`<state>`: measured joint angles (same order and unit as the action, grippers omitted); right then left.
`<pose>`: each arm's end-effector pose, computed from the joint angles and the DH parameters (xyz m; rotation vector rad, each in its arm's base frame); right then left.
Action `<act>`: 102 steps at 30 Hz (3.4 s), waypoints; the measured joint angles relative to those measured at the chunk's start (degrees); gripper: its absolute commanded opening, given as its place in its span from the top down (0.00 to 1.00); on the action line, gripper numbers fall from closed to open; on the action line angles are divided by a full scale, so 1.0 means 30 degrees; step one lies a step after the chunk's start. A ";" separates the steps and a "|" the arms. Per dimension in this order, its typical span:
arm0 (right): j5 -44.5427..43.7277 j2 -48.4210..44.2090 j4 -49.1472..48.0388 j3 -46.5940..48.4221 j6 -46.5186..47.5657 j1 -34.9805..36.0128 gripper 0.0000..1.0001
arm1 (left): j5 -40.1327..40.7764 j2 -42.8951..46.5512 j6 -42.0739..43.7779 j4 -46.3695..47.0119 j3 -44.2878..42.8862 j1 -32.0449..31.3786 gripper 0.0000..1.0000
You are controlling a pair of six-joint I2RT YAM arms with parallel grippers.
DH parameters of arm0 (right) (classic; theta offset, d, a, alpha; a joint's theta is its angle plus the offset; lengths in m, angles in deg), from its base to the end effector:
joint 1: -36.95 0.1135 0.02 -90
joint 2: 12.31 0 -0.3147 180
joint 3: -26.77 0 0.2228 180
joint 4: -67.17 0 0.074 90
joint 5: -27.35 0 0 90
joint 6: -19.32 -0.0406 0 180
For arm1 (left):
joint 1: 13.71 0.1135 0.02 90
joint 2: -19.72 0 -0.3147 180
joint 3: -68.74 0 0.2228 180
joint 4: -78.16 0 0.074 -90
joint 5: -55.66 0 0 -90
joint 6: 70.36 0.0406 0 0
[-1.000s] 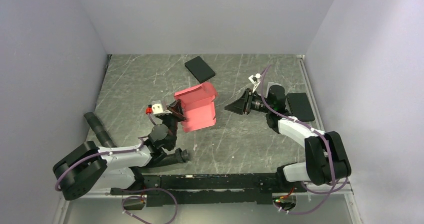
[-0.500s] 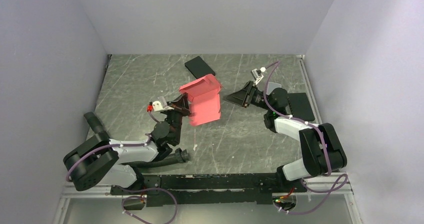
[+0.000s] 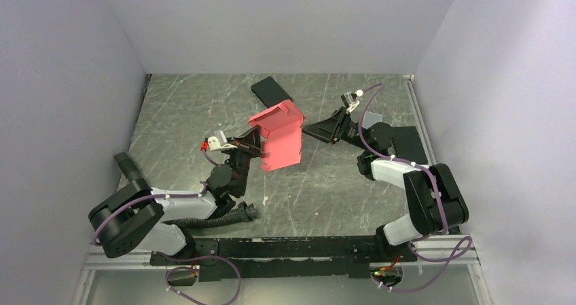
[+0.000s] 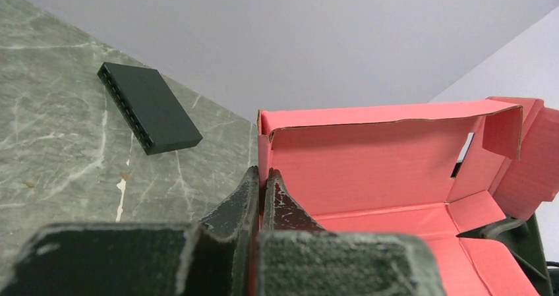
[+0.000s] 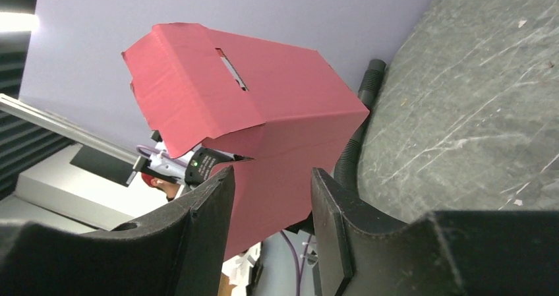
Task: Fold the paper box
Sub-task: Fold the paper box at the center of the board.
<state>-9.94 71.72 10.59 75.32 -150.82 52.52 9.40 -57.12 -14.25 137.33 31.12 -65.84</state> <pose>0.2424 0.1011 0.3327 -0.1023 1.6487 1.8925 0.1560 -0.1549 0.3143 -0.4826 1.2784 -0.8060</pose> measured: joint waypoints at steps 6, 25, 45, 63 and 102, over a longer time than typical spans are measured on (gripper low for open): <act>-0.0058 0.0546 -0.0743 0.0000 -0.1064 0.0029 0.51 | -0.0160 -0.0408 -0.0415 0.0000 0.0000 0.0000 1.00; -0.0386 0.0415 -0.1494 0.0000 -0.1566 0.0204 0.50 | -0.0095 -0.1013 -0.1013 0.0321 -0.0146 0.0000 1.00; -0.0597 0.0095 -0.1384 -0.0102 -0.1297 0.0197 0.56 | 0.0015 -0.0299 -0.1654 0.0299 0.0175 -0.0007 1.00; -0.1413 -0.0415 -0.0117 -0.0306 -0.0758 0.0066 0.58 | -0.0641 -0.1413 -0.2084 0.0444 0.0058 -0.0197 1.00; -0.2266 -0.0911 0.4561 -0.0379 0.2878 -0.0189 0.77 | 0.0328 -0.2484 0.2106 0.1064 -0.1137 -0.0925 1.00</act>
<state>-16.74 68.99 24.27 74.18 -142.19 51.95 10.39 -64.57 -7.93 140.52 27.71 -68.62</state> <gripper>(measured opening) 0.030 0.023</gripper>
